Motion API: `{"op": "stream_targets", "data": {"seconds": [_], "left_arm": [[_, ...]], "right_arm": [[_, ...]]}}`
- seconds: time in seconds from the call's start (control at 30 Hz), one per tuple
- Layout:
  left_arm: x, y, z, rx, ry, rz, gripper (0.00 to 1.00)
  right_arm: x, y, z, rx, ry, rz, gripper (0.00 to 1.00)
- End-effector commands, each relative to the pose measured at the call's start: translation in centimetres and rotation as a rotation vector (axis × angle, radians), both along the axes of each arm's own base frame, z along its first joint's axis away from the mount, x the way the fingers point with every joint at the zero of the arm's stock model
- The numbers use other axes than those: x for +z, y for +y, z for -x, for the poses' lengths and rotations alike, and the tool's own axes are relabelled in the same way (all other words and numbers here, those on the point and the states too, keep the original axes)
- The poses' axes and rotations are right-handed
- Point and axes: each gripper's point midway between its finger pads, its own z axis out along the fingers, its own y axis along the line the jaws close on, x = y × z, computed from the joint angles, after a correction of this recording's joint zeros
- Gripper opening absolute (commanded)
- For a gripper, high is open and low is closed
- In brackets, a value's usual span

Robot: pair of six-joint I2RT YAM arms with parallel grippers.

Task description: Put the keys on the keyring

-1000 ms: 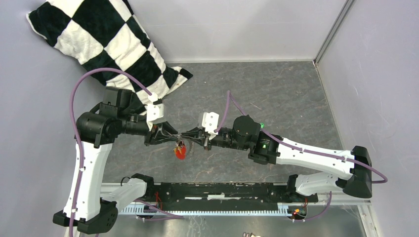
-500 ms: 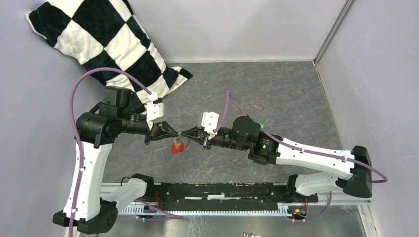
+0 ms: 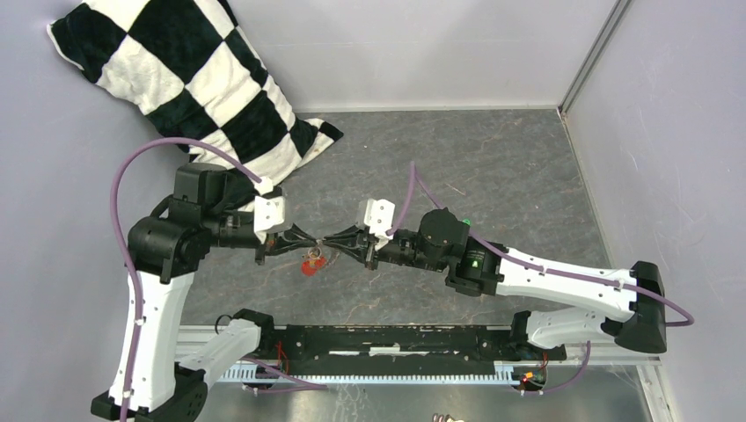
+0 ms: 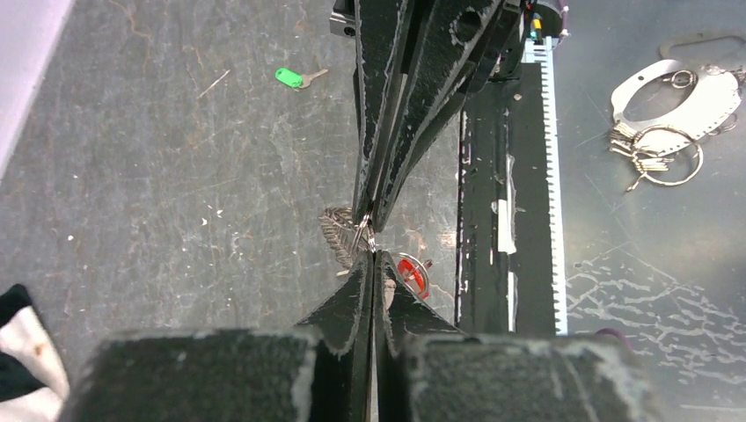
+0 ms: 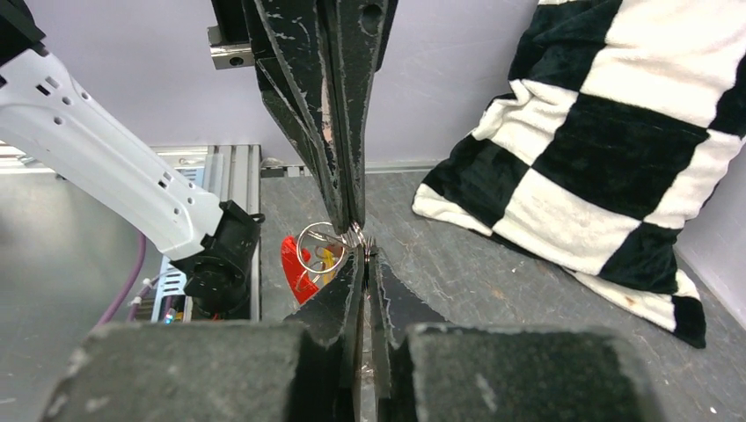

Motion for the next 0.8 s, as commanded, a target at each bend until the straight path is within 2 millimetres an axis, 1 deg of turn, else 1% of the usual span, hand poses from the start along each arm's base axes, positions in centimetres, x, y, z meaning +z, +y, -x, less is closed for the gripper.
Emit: {"op": "stream_targets", "data": {"seconds": [0.0,0.1,0.2,0.5,0.6,0.67,0.77], "left_arm": [[0.7,-0.1,-0.1,-0.030,-0.103,0.014,0.02],[0.9,-0.1,-0.1,-0.032,-0.117,0.016,0.02],[1.1,-0.1,-0.1,-0.033,-0.129,0.023,0.02],[1.6,-0.3,0.4,-0.055,-0.154,0.045,0.02],[2.4,-0.6,0.2,-0.040,-0.154,0.078,0.02],[3.5,-0.9,-0.2,-0.028,-0.181,0.113,0.02],[4.6,-1.0,-0.1,-0.020,-0.212,0.149,0.02]], "right_arm": [[3.8,-1.6,0.4,-0.009,-0.010,-0.129,0.06],[3.7,-2.1,0.4,-0.014,-0.005,-0.136,0.05],[3.4,-2.3,0.3,-0.023,0.005,-0.137,0.01],[3.8,-2.3,0.3,-0.016,0.004,-0.148,0.01],[3.7,-2.0,0.4,-0.011,0.006,-0.146,0.01],[3.6,-1.9,0.4,-0.007,0.010,-0.144,0.01],[3.5,-1.8,0.3,-0.007,0.015,-0.142,0.00]]}}
